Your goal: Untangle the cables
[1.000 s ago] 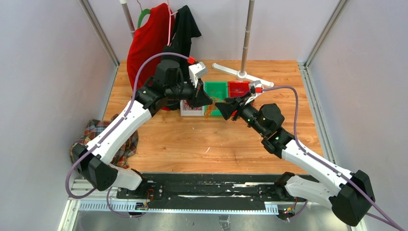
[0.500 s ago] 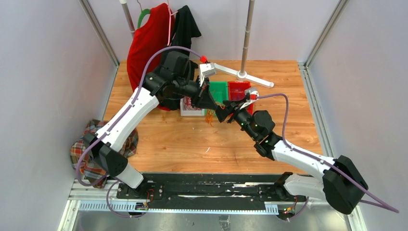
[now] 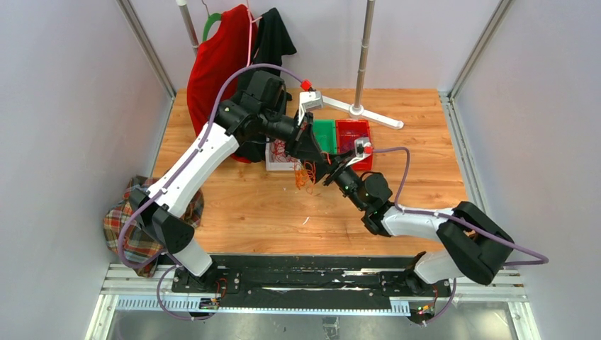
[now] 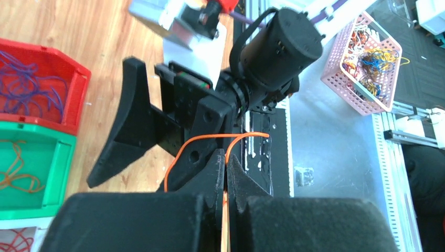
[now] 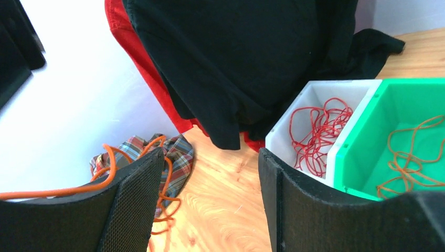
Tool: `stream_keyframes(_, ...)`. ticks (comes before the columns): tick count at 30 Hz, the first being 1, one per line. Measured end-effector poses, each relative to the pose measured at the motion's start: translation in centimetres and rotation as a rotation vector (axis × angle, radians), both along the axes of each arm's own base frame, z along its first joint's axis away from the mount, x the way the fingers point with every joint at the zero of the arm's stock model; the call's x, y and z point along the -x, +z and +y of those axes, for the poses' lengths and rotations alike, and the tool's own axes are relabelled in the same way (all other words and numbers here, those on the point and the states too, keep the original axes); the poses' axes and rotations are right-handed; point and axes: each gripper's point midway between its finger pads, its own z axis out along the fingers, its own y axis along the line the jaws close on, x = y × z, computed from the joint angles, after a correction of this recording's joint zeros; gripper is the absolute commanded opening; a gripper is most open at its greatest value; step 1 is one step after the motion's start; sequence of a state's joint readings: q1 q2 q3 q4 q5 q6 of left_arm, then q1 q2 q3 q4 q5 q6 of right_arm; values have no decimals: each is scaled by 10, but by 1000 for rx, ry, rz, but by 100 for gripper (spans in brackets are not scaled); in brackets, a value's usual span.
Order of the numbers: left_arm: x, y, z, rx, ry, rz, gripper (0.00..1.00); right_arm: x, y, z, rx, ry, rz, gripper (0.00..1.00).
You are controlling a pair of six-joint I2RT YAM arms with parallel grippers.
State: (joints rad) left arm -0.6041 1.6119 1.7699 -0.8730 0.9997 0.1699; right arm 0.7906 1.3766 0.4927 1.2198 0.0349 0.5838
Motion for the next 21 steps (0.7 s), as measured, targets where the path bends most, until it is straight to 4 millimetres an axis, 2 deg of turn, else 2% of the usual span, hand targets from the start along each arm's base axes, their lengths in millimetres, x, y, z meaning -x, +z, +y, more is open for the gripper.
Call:
stream_keyframes(3,-2,11,0,17,-2,-46,1,7,-10,-2,-24,7,16,69)
stream_keyframes(6,-8,18,1,16,8,-110,1,16,-26,-16,-18,-12,40,69)
stream_keyframes(8,-12,18,3,4,17,-152,1,23,-30,-26,-12,-23,45,70)
stream_keyframes(14,-19,9,7,-41,37,-198,1,33,1,-47,-54,-62,-19,70)
stream_keyframes(21,-16,5,5,-60,32,-207,1,32,5,-53,-30,-93,-3,70)
